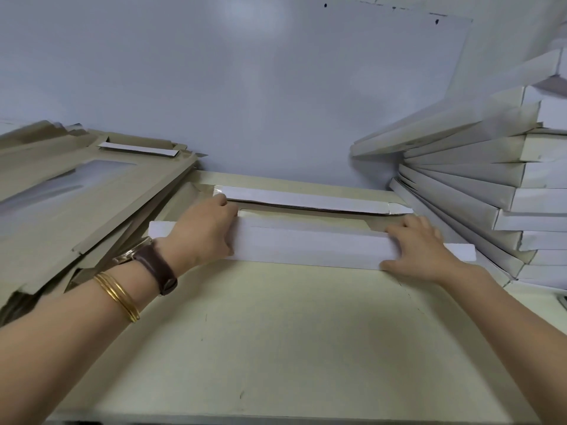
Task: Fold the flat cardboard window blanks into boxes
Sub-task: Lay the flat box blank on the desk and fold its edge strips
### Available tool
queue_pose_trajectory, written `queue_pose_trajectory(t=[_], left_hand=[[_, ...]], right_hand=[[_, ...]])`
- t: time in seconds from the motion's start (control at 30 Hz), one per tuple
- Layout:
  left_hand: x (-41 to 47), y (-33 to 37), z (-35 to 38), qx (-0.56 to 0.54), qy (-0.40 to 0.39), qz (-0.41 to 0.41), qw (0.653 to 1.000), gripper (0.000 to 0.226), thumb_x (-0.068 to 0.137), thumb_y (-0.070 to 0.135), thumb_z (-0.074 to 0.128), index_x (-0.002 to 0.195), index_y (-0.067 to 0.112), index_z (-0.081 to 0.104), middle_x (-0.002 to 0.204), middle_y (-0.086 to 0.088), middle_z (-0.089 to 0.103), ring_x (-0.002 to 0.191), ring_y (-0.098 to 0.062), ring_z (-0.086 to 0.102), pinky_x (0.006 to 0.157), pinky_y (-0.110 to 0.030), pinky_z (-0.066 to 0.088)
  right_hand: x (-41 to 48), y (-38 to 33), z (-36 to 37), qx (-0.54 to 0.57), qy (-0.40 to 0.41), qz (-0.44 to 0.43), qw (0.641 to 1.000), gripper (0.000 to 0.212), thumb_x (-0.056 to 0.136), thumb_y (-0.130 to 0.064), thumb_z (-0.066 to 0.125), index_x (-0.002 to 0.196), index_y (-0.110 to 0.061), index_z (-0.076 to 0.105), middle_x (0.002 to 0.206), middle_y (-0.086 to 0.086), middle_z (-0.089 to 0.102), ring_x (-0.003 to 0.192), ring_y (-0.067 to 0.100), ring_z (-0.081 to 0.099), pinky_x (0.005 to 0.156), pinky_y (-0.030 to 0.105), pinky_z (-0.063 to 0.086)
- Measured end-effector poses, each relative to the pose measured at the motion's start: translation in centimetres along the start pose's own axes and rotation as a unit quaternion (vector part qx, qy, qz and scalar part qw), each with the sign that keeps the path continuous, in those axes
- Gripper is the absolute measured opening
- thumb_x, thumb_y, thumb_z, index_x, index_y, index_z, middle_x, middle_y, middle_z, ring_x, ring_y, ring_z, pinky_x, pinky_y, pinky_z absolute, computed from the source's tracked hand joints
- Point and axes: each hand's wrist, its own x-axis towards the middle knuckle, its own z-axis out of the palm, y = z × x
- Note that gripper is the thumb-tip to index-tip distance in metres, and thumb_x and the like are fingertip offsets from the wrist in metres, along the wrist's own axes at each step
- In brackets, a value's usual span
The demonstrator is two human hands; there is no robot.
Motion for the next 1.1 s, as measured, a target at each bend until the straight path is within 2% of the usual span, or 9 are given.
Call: queue_pose_trajectory(t=[0.23, 0.37, 0.47, 0.57, 0.63, 0.73, 0.9, 1.0, 1.1], left_hand=[[-2.2, 1.0, -0.1, 0.110, 0.026, 0.007, 0.994, 0.031, 0.077, 0.033, 0.063, 0.078, 0.019, 0.035, 0.088, 0.002, 0.057, 0.073, -0.025, 0.046, 0.056, -0.030, 0.029], [-3.2, 1.8, -0.2, 0.112, -0.028, 0.020, 0.993, 0.030, 0.082, 0.047, 0.056, 0.080, 0.021, 0.041, 0.098, 0.000, 0.062, 0.090, -0.027, 0.060, 0.061, -0.029, 0.034], [-3.6, 2.9, 0.0, 0.070, -0.070, 0.032, 0.995, 0.034, 0.082, 0.049, 0.052, 0.102, 0.022, 0.055, 0.107, 0.002, 0.061, 0.102, -0.025, 0.059, 0.072, -0.030, 0.044], [-3.7, 4.3, 0.3, 0.024, -0.111, 0.058, 0.992, 0.044, 0.084, 0.047, 0.051, 0.122, 0.025, 0.053, 0.120, 0.005, 0.057, 0.113, -0.022, 0.052, 0.087, -0.031, 0.048], [-3.7, 5.3, 0.8, -0.019, -0.154, 0.073, 0.985, 0.053, 0.089, 0.048, 0.049, 0.137, 0.026, 0.044, 0.138, 0.005, 0.048, 0.126, -0.021, 0.043, 0.102, -0.033, 0.041], [-3.5, 6.6, 1.8, -0.062, -0.231, 0.085, 0.967, 0.067, 0.095, 0.051, 0.042, 0.153, 0.030, 0.016, 0.161, 0.007, 0.014, 0.148, -0.016, 0.011, 0.119, -0.037, 0.017], [-2.9, 8.6, 2.7, -0.085, -0.273, 0.102, 0.953, 0.074, 0.095, 0.056, 0.037, 0.154, 0.032, -0.001, 0.161, 0.012, -0.005, 0.148, -0.011, -0.008, 0.121, -0.041, 0.001], [-3.0, 8.9, 3.4, -0.102, -0.256, 0.125, 0.953, 0.074, 0.096, 0.057, 0.033, 0.154, 0.030, -0.005, 0.161, 0.012, -0.006, 0.147, -0.007, -0.008, 0.120, -0.037, -0.004], [-3.6, 8.0, 3.9, -0.101, -0.240, 0.128, 0.957, 0.074, 0.095, 0.064, 0.026, 0.154, 0.031, -0.004, 0.160, 0.014, -0.007, 0.146, -0.004, -0.010, 0.118, -0.031, -0.008]], right_hand=[[-2.9, -1.1, -0.2, -0.050, 0.050, 0.021, 0.997, 0.043, 0.071, -0.043, 0.074, 0.061, -0.026, 0.035, 0.069, -0.009, 0.044, 0.075, 0.022, 0.046, 0.059, 0.031, 0.030], [-4.3, -1.4, 0.8, -0.084, 0.047, 0.033, 0.995, 0.028, 0.078, -0.042, 0.066, 0.070, -0.020, 0.051, 0.078, 0.001, 0.061, 0.081, 0.027, 0.058, 0.062, 0.033, 0.039], [-5.3, -1.9, 1.1, -0.051, 0.057, 0.030, 0.997, 0.016, 0.077, -0.033, 0.064, 0.083, -0.019, 0.063, 0.086, 0.002, 0.067, 0.087, 0.031, 0.061, 0.069, 0.036, 0.049], [-6.1, -2.9, 1.2, -0.022, 0.062, -0.012, 0.998, 0.031, 0.076, -0.029, 0.065, 0.107, -0.024, 0.065, 0.107, -0.001, 0.068, 0.101, 0.028, 0.061, 0.080, 0.035, 0.050], [-6.5, -4.0, 1.4, -0.001, 0.047, -0.051, 0.998, 0.045, 0.081, -0.035, 0.063, 0.124, -0.024, 0.059, 0.123, -0.002, 0.063, 0.114, 0.023, 0.056, 0.093, 0.033, 0.044], [-6.7, -5.9, 2.1, -0.007, -0.001, -0.096, 0.995, 0.063, 0.089, -0.050, 0.052, 0.146, -0.028, 0.037, 0.150, -0.004, 0.041, 0.138, 0.015, 0.036, 0.110, 0.026, 0.027], [-5.6, -10.5, 3.5, 0.024, -0.090, -0.163, 0.982, 0.071, 0.096, -0.049, 0.038, 0.155, -0.026, 0.006, 0.163, -0.002, 0.001, 0.149, 0.011, -0.004, 0.120, 0.028, 0.000], [-5.0, -12.2, 4.2, 0.055, -0.109, -0.190, 0.974, 0.070, 0.097, -0.037, 0.035, 0.156, -0.019, 0.000, 0.163, -0.004, -0.004, 0.148, 0.006, -0.010, 0.119, 0.026, -0.007], [-5.0, -11.3, 4.8, 0.057, -0.125, -0.178, 0.974, 0.070, 0.098, -0.046, 0.030, 0.155, -0.022, -0.002, 0.163, -0.008, -0.006, 0.146, 0.002, -0.012, 0.119, 0.026, -0.007]])
